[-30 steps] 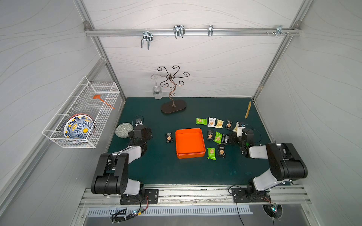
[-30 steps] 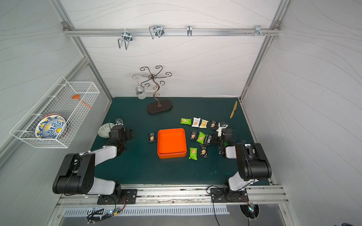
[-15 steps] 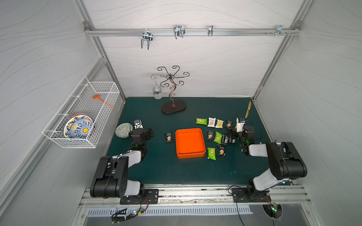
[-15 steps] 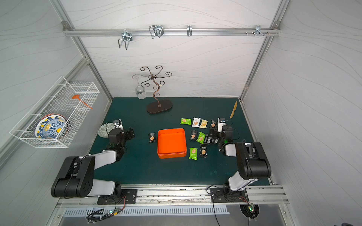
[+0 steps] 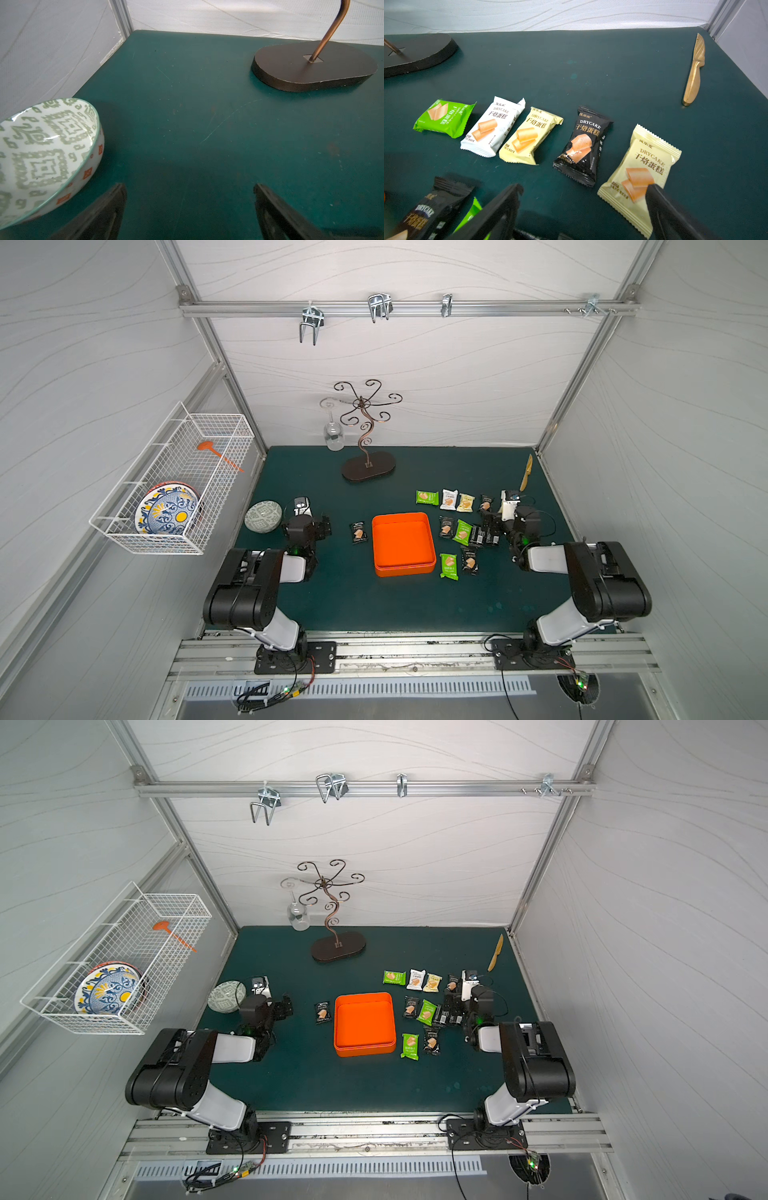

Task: Take the cookies out of the storage box
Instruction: Reset both arms

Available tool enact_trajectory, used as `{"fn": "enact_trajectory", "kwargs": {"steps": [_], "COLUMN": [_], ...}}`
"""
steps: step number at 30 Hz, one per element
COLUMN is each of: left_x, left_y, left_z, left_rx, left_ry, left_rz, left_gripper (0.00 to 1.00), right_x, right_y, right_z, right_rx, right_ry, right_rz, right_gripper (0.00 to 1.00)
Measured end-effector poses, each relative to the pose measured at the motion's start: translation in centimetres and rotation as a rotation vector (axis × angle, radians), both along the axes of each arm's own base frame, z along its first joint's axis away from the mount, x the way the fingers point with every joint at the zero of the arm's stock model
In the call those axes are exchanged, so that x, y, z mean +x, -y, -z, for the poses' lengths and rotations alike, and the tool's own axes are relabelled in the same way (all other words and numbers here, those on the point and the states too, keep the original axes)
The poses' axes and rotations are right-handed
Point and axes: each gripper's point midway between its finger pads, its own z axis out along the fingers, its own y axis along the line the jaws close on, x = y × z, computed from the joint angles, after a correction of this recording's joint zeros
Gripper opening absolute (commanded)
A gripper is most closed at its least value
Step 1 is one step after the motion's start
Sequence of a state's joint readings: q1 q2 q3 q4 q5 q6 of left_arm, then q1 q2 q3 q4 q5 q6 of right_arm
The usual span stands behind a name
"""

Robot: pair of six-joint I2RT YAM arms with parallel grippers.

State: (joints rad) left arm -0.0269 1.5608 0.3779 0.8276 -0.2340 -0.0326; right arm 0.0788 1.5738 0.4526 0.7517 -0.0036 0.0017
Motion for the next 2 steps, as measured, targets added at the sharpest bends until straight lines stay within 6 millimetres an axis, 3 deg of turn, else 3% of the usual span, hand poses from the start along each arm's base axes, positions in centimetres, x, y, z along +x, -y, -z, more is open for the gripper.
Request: {"fn": "enact_trajectory", "kwargs": {"steps": [2], "left_x": [0.01], "left_y": [0.04], "left_z": [0.00], "left_rx": [-0.001], "left_ry": [0.000], "left_rz": [0.002], "left_gripper": [1.00], "right_x": [0.00], "right_y": [-0.01], "right_z": [0.00], "right_rx": [0.000], "right_ry": [0.000], "right_rz": [0.000], "right_gripper": [0.99]}}
